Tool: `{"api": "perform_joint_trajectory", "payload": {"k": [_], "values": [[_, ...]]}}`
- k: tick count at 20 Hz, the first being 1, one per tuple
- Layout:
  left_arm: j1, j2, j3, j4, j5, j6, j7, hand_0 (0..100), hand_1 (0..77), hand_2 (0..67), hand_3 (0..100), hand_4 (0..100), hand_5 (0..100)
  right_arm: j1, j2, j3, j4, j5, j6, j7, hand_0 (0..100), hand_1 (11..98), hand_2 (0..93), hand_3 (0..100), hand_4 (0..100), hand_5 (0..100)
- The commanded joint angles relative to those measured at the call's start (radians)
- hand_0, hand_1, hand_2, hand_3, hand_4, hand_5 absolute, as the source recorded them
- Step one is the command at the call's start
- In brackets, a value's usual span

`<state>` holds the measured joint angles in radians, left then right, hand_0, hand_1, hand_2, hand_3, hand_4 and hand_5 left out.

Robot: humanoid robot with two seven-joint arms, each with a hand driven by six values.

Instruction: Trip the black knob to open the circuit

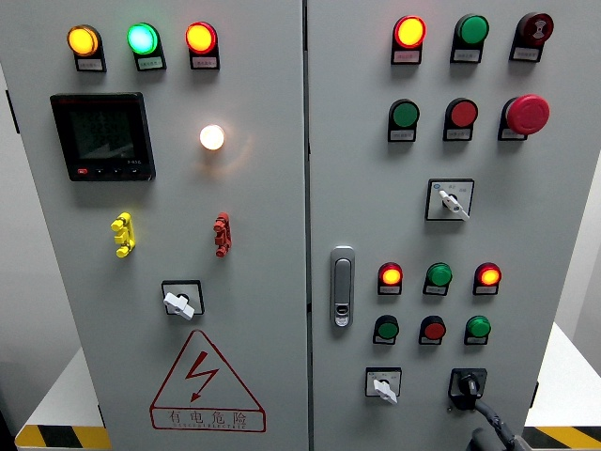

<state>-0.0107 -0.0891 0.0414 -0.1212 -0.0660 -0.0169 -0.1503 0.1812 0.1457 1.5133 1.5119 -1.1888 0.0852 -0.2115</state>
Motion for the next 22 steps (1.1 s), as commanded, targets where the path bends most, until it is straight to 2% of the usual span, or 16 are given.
{"api": "perform_joint_trajectory", "payload": {"k": [1, 2, 5, 6, 16, 22], "values": [[0.0, 0.0, 0.0, 0.0, 0.0, 0.0, 0.0, 0, 3.1, 13.0, 21, 7, 1, 0.0, 0.0, -0.005, 0.001, 0.0, 0.001, 0.0, 100, 50.1, 1.4, 92, 100, 100], [0.0, 0.0, 0.0, 0.0, 0.0, 0.0, 0.0, 0, 3.1, 13.0, 21, 7, 1, 0.0, 0.0016, -0.005, 0.001, 0.0, 0.001, 0.0, 100, 50.1, 1.4, 92, 100, 100], [0.0, 0.0, 0.0, 0.0, 0.0, 0.0, 0.0, 0, 3.1, 13.0, 21, 7, 1, 0.0, 0.0, -0.013, 0.001, 0.0, 0.001, 0.0, 100, 49.9, 1.5, 92, 100, 100], [0.0, -0.001, 0.0, 0.0, 0.0, 0.0, 0.0, 0, 3.1, 13.0, 21, 7, 1, 0.0, 0.0016, -0.013, 0.001, 0.0, 0.001, 0.0, 100, 49.8, 1.5, 92, 100, 100], [0.0, -0.001, 0.0, 0.0, 0.0, 0.0, 0.0, 0, 3.0, 13.0, 21, 7, 1, 0.009, 0.0016, -0.025, 0.011, 0.002, 0.001, -0.003, 100, 48.8, 1.5, 92, 100, 100], [0.002, 0.0, 0.0, 0.0, 0.0, 0.0, 0.0, 0, 3.0, 13.0, 21, 7, 1, 0.004, 0.0016, -0.031, 0.021, 0.002, 0.001, -0.019, 100, 48.5, 1.5, 92, 100, 100]]}}
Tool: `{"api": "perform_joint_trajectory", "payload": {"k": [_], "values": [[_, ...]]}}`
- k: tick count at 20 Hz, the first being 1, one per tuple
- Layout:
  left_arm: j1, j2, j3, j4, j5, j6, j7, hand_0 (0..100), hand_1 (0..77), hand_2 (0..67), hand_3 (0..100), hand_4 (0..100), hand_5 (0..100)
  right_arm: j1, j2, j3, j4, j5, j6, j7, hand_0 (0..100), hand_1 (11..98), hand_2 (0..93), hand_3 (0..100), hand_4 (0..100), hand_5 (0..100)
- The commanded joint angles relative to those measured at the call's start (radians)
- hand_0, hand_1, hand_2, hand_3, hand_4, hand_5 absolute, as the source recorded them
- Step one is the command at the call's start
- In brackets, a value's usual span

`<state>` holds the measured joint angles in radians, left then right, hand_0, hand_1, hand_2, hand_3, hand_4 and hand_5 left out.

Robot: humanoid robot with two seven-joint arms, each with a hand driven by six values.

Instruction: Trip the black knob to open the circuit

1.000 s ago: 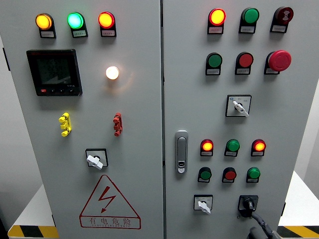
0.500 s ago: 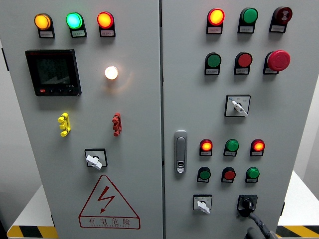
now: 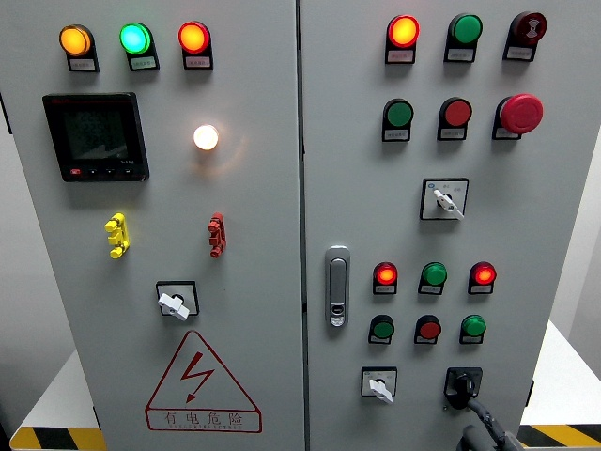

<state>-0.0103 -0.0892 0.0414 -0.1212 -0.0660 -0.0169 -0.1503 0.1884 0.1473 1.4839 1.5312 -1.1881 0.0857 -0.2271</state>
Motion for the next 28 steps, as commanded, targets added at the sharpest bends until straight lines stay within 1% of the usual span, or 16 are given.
{"api": "perform_joint_trajectory", "payload": {"k": [1, 14, 17, 18, 19, 20, 21, 22, 24, 25, 26, 28], "values": [[0.0, 0.0, 0.0, 0.0, 0.0, 0.0, 0.0, 0, 3.0, 13.0, 21, 7, 1, -0.003, 0.0, -0.002, 0.0, 0.001, 0.0, -0.003, 100, 48.2, 1.5, 93, 100, 100], [0.0, -0.001, 0.0, 0.0, 0.0, 0.0, 0.0, 0, 3.0, 12.9, 21, 7, 1, -0.001, 0.0, -0.01, 0.001, 0.002, -0.001, -0.008, 100, 47.6, 1.7, 93, 100, 100], [0.0, 0.0, 0.0, 0.0, 0.0, 0.0, 0.0, 0, 3.0, 12.9, 21, 7, 1, -0.001, 0.0, -0.01, 0.009, 0.004, -0.001, -0.014, 100, 47.6, 1.7, 93, 100, 100], [0.0, -0.001, 0.0, 0.0, 0.0, 0.0, 0.0, 0, 3.0, 12.9, 21, 7, 1, -0.001, -0.0015, -0.01, 0.009, 0.004, -0.001, -0.014, 100, 47.6, 1.7, 93, 100, 100], [0.0, -0.001, 0.0, 0.0, 0.0, 0.0, 0.0, 0, 3.0, 13.0, 21, 7, 1, -0.001, -0.0015, -0.011, 0.01, 0.005, -0.001, -0.014, 100, 47.5, 1.7, 94, 100, 100], [0.0, 0.0, 0.0, 0.0, 0.0, 0.0, 0.0, 0, 3.0, 13.0, 21, 7, 1, -0.001, 0.0, -0.014, 0.01, 0.005, 0.0, -0.014, 100, 47.3, 1.8, 94, 100, 100], [0.0, -0.001, 0.0, 0.0, 0.0, 0.0, 0.0, 0, 3.0, 13.0, 21, 7, 1, -0.001, 0.0, -0.016, 0.012, 0.005, -0.001, -0.014, 100, 47.1, 1.8, 94, 100, 100], [0.0, -0.001, 0.0, 0.0, 0.0, 0.0, 0.0, 0, 3.0, 13.0, 21, 7, 1, -0.001, -0.0015, -0.016, 0.013, 0.005, -0.001, -0.014, 100, 47.1, 1.8, 94, 100, 100], [0.0, 0.0, 0.0, 0.0, 0.0, 0.0, 0.0, 0, 3.1, 13.0, 21, 7, 1, -0.001, -0.0015, -0.017, 0.013, 0.005, -0.001, -0.014, 100, 46.5, 1.8, 94, 100, 100], [0.0, 0.0, 0.0, 0.0, 0.0, 0.0, 0.0, 0, 3.1, 13.0, 21, 7, 1, -0.001, 0.0, -0.017, 0.013, 0.005, -0.001, -0.015, 100, 46.3, 1.8, 94, 100, 100], [0.0, -0.001, 0.0, 0.0, 0.0, 0.0, 0.0, 0, 3.0, 13.0, 21, 7, 1, -0.001, -0.0015, -0.017, 0.013, 0.005, -0.001, -0.015, 100, 46.1, 1.8, 94, 100, 100], [0.0, 0.0, 0.0, 0.0, 0.0, 0.0, 0.0, 0, 3.0, 12.9, 21, 7, 1, -0.001, -0.0015, -0.017, 0.015, 0.007, -0.001, -0.015, 100, 45.9, 1.8, 94, 100, 100]]}}
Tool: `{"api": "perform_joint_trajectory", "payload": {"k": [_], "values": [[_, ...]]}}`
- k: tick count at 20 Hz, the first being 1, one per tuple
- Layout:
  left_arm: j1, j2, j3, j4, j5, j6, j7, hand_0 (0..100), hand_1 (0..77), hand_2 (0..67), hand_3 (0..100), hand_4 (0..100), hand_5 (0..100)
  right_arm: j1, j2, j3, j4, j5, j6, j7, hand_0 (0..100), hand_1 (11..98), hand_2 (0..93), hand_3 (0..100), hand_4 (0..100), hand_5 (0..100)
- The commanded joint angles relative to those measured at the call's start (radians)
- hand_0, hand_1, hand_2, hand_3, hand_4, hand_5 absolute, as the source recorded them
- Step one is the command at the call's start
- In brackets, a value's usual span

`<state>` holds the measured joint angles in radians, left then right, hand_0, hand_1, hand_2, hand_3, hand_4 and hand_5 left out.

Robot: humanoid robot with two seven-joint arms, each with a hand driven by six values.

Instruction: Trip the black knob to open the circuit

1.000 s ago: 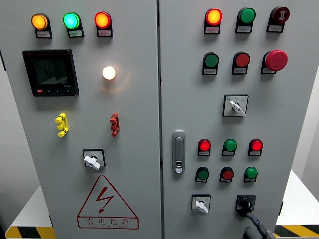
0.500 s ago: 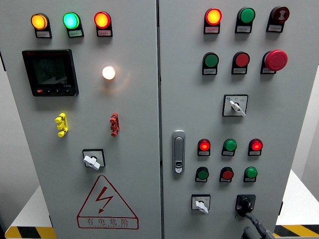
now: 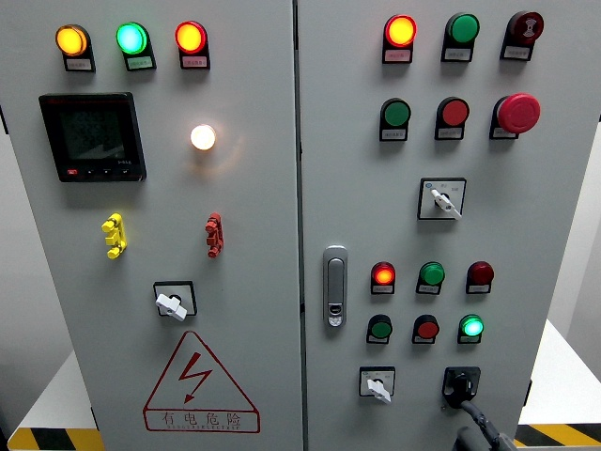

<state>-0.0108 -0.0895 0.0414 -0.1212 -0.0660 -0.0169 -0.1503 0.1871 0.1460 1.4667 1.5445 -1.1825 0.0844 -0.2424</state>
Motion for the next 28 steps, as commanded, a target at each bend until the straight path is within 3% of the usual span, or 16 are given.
{"api": "perform_joint_trajectory", "payload": {"k": [1, 14, 28], "values": [[0.0, 0.001, 0.0, 0.0, 0.0, 0.0, 0.0, 0, 3.0, 12.9, 21, 7, 1, 0.0, -0.0003, 0.0, 0.002, 0.001, 0.0, 0.0, 100, 45.9, 1.8, 94, 100, 100], [0.0, 0.001, 0.0, 0.0, 0.0, 0.0, 0.0, 0, 3.0, 13.0, 21, 7, 1, -0.001, -0.0003, 0.015, -0.015, -0.002, 0.0, 0.002, 100, 46.1, 1.9, 94, 100, 100], [0.0, 0.001, 0.0, 0.0, 0.0, 0.0, 0.0, 0, 3.0, 13.0, 21, 7, 1, -0.006, -0.014, 0.053, -0.017, -0.002, 0.0, 0.003, 100, 46.6, 1.9, 94, 100, 100]]}}
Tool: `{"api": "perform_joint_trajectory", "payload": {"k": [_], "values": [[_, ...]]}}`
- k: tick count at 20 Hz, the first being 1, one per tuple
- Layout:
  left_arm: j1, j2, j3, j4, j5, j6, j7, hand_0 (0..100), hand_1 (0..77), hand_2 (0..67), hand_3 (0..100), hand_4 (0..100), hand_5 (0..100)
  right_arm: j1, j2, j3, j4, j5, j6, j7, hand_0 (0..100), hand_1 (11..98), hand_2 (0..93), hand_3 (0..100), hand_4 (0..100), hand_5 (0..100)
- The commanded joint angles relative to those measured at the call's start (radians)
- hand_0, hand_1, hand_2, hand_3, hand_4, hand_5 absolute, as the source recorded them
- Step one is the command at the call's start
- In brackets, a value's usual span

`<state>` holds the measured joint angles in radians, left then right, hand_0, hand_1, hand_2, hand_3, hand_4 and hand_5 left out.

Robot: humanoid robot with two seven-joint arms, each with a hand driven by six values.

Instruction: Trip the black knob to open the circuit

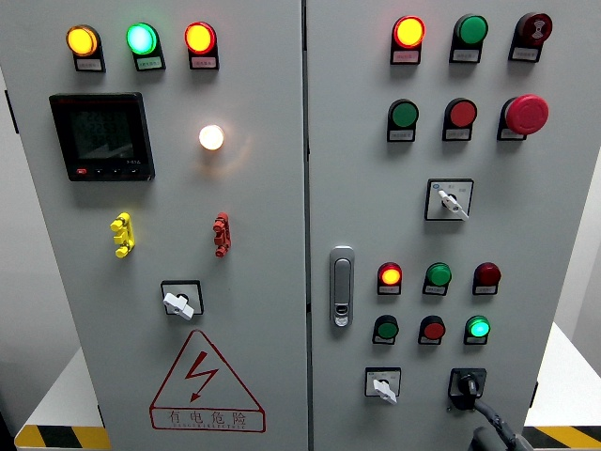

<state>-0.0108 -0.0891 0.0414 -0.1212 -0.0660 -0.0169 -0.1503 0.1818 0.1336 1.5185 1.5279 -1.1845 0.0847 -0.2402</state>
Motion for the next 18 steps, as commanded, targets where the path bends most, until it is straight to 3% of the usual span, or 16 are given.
{"api": "perform_joint_trajectory", "payload": {"k": [1, 4, 5, 7, 8, 9, 12, 15, 18], "values": [[0.0, -0.001, 0.0, 0.0, 0.0, 0.0, 0.0, 0, 3.0, 13.0, 21, 7, 1, -0.004, -0.0047, 0.003, 0.0, 0.0, 0.0, 0.001, 100, 46.6, 1.9, 94, 100, 100], [0.0, -0.001, 0.0, 0.0, 0.0, 0.0, 0.0, 0, 3.0, 13.0, 21, 7, 1, -0.013, -0.0093, 0.003, 0.005, -0.001, -0.002, 0.004, 100, 45.8, 1.7, 95, 100, 100], [0.0, -0.001, 0.0, 0.0, 0.0, 0.0, 0.0, 0, 3.0, 13.0, 21, 7, 1, -0.019, -0.0078, 0.003, 0.008, -0.001, 0.0, 0.004, 100, 39.1, 1.2, 97, 100, 100], [0.0, 0.0, 0.0, 0.0, 0.0, 0.0, 0.0, 0, 3.0, 12.9, 21, 7, 1, -0.031, -0.0078, 0.003, 0.015, -0.001, 0.0, 0.004, 100, 35.4, 1.0, 93, 98, 100], [0.0, -0.001, 0.0, 0.0, 0.0, 0.0, 0.0, 0, 3.0, 12.9, 21, 7, 1, -0.038, -0.0078, 0.003, 0.021, -0.001, 0.001, 0.005, 98, 35.1, 1.0, 82, 84, 100], [0.0, 0.0, 0.0, 0.0, 0.0, 0.0, 0.0, 0, 3.0, 13.0, 21, 7, 1, -0.041, -0.0078, 0.003, 0.028, -0.001, 0.006, 0.005, 97, 35.4, 1.4, 64, 59, 87], [0.0, 0.0, 0.0, 0.0, 0.0, 0.0, 0.0, 0, 3.0, 13.0, 21, 7, 1, -0.042, -0.0078, 0.002, 0.043, -0.007, 0.012, 0.007, 92, 40.9, 3.0, 38, 33, 61], [0.0, 0.0, 0.0, 0.0, 0.0, 0.0, 0.0, 0, 3.0, 13.0, 21, 7, 1, -0.05, -0.0063, 0.0, 0.046, -0.049, 0.014, 0.007, 88, 45.7, 4.8, 26, 22, 48], [0.0, 0.0, 0.0, 0.0, 0.0, 0.0, 0.0, 0, 3.0, 13.0, 21, 7, 1, -0.065, -0.0062, 0.0, 0.061, -0.06, 0.012, 0.007, 88, 48.0, 5.9, 21, 18, 41]]}}
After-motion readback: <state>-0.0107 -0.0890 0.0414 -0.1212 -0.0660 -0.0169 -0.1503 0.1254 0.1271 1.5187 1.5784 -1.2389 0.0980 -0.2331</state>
